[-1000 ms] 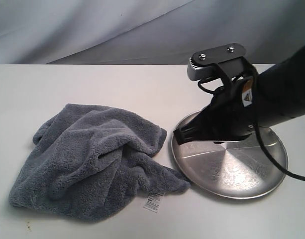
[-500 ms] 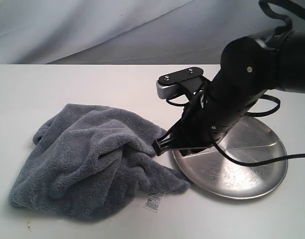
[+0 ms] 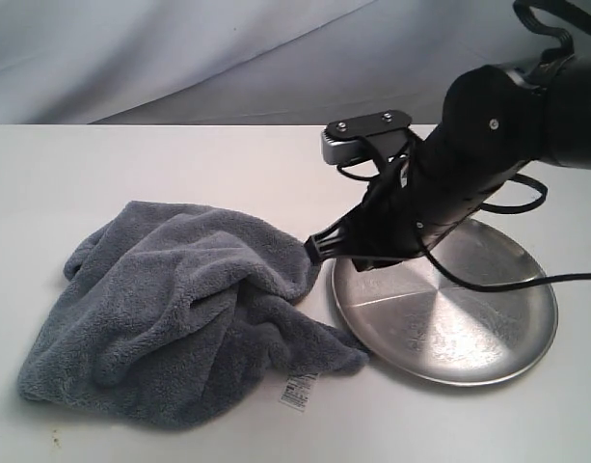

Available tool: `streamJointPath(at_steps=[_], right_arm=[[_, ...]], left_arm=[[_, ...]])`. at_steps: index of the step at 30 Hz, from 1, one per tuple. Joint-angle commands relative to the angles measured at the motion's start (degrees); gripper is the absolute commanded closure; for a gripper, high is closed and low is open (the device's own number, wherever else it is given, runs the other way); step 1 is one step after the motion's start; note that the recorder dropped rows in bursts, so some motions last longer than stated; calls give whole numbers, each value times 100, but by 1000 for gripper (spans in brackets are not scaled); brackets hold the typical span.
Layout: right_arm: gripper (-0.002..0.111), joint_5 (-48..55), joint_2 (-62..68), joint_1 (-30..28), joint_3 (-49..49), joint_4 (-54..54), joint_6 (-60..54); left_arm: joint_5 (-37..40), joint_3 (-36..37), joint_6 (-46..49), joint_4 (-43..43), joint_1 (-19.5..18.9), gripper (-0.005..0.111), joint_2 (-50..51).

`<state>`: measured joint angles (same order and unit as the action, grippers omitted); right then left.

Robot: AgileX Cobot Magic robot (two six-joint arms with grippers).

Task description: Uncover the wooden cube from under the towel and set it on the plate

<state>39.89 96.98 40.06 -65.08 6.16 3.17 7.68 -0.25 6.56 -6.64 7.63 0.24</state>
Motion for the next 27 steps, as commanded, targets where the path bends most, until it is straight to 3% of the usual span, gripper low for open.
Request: streamJointPath(at_steps=[1,18,27], right_arm=[[108,-66,338,-363,-390,75,-85],[108,141,2555,-405,-3608,117,457],[108,862,3465,-301,-5224,899,348]], left_arm=[[-12,25,-14,-10,28,107,-24],[-12,25,-14,-10,28,107,-24],[-12,25,-14,-10,28,107,-24]])
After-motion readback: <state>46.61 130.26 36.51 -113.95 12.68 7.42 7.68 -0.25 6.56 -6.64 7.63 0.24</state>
